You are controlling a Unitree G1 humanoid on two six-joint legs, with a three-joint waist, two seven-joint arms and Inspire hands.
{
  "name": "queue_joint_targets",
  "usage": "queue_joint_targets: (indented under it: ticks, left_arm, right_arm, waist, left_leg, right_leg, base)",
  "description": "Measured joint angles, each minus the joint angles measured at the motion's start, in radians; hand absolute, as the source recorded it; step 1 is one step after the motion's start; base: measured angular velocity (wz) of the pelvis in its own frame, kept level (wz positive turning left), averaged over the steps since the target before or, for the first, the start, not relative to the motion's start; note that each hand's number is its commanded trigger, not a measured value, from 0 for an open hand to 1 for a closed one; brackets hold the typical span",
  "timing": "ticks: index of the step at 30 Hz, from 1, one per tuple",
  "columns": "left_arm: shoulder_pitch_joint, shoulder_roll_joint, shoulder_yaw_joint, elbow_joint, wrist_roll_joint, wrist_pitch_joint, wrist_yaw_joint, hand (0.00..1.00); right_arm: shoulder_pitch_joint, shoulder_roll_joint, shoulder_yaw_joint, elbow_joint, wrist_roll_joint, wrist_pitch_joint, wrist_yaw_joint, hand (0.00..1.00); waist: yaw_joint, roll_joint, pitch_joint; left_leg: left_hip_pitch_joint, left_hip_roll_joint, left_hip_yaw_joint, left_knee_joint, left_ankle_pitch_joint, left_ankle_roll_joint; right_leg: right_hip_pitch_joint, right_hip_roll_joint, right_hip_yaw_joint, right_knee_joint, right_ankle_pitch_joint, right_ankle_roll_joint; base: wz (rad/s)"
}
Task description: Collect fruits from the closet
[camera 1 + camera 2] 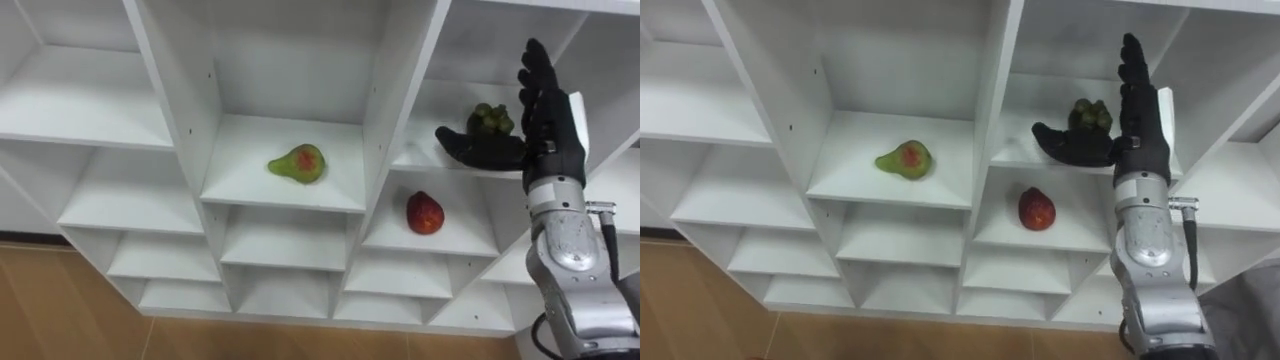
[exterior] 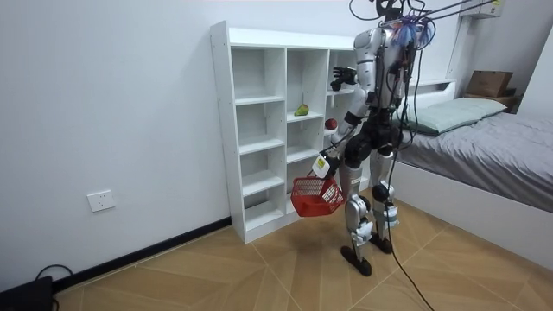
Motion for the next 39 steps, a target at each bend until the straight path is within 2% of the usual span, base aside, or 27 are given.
queue_joint_targets:
  ticks: [4, 12, 18, 23, 24, 25, 26, 27, 28, 31, 39]
  left_arm:
    - [0.000, 0.000, -0.001, 0.000, 0.002, 0.002, 0.016, 1.00]
    - [-0.001, -0.002, -0.001, 0.002, 0.001, 0.014, 0.016, 1.00]
    - [0.012, -0.001, 0.002, 0.000, 0.019, 0.015, 0.014, 1.00]
    - [0.015, -0.002, 0.007, -0.037, 0.050, 0.030, 0.012, 1.00]
    - [0.016, -0.002, 0.007, -0.044, 0.062, 0.030, 0.012, 1.00]
    - [0.016, -0.002, 0.007, -0.049, 0.067, 0.030, 0.011, 1.00]
    - [0.016, -0.002, 0.007, -0.052, 0.067, 0.030, 0.011, 1.00]
    - [0.017, -0.002, 0.007, -0.060, 0.067, 0.030, 0.011, 1.00]
    - [0.017, -0.002, 0.007, -0.062, 0.067, 0.030, 0.011, 1.00]
    - [0.024, -0.002, 0.007, -0.079, 0.066, 0.030, 0.011, 1.00]
    - [0.026, -0.003, -0.001, -0.087, 0.056, 0.030, 0.017, 1.00]
  right_arm:
    - [-0.015, 0.000, 0.000, 0.082, 0.024, 0.001, 0.000, 0.00]
    - [-0.019, 0.000, 0.000, 0.129, 0.024, 0.001, 0.001, 0.00]
    - [-0.021, 0.000, -0.001, 0.157, 0.011, -0.001, 0.019, 0.00]
    - [-0.020, 0.000, -0.010, 0.160, -0.063, 0.000, 0.034, 0.00]
    - [-0.020, 0.000, -0.011, 0.162, -0.072, 0.000, 0.035, 0.16]
    - [-0.020, 0.000, -0.011, 0.164, -0.085, 0.000, 0.035, 0.44]
    - [-0.020, 0.000, -0.012, 0.165, -0.090, 0.000, 0.036, 0.62]
    - [-0.020, 0.000, -0.013, 0.171, -0.094, -0.001, 0.036, 0.92]
    - [-0.020, 0.000, -0.016, 0.182, -0.097, -0.004, 0.036, 1.00]
    - [-0.020, 0.000, -0.026, 0.194, -0.099, -0.009, 0.032, 1.00]
    - [-0.020, -0.012, -0.058, 0.234, -0.087, -0.024, 0.029, 1.00]
  waist:
    - [0.001, -0.003, 0.0020]
    - [0.000, 0.002, 0.0061]
    - [-0.001, 0.003, 0.0063]
    - [-0.006, 0.004, 0.0047]
    - [-0.006, 0.006, 0.0028]
    - [-0.007, 0.008, -0.0001]
    - [-0.008, 0.008, -0.0013]
    - [-0.008, 0.009, -0.0040]
    - [-0.008, 0.008, -0.0070]
    - [-0.008, 0.006, -0.0105]
    - [-0.007, 0.005, -0.0074]
  left_leg:
    - [0.002, -0.001, -0.005, 0.001, 0.000, 0.000]
    - [0.002, -0.002, -0.009, -0.003, 0.000, 0.000]
    - [0.002, -0.002, -0.009, -0.001, 0.000, 0.000]
    - [0.000, -0.002, -0.009, -0.002, 0.000, 0.000]
    - [0.000, -0.002, -0.009, -0.002, 0.000, 0.000]
    - [0.000, -0.002, -0.008, -0.002, 0.000, 0.000]
    - [0.000, -0.002, -0.008, -0.001, 0.000, 0.000]
    - [0.000, -0.002, -0.008, -0.001, 0.000, 0.000]
    - [0.001, -0.002, -0.008, 0.001, 0.000, 0.000]
    - [0.002, -0.003, -0.008, 0.009, 0.000, 0.000]
    - [0.011, -0.002, -0.008, 0.008, 0.000, -0.001]
  right_leg:
    - [0.007, -0.002, 0.002, -0.002, -0.001, 0.001]
    - [0.011, -0.002, -0.003, -0.002, -0.005, 0.001]
    - [0.011, -0.002, -0.003, -0.002, -0.006, 0.001]
    - [0.009, -0.003, -0.025, -0.002, -0.006, 0.001]
    - [0.010, -0.003, -0.025, -0.002, -0.006, 0.001]
    - [0.010, -0.003, -0.025, -0.002, -0.006, 0.001]
    - [0.010, -0.003, -0.025, -0.002, -0.006, 0.001]
    - [0.010, -0.003, -0.026, -0.002, -0.006, 0.001]
    - [0.011, -0.003, -0.026, -0.002, -0.006, 0.001]
    - [0.015, -0.004, -0.026, -0.002, -0.006, 0.001]
    - [0.026, -0.004, -0.026, -0.002, -0.006, 0.001]
  base:
    - [0.06]
    - [0.02]
    - [0.00]
    - [0.00]
    - [0.00]
    - [0.00]
    - [0.00]
    - [0.00]
    - [0.00]
    - [0.00]
    - [0.00]
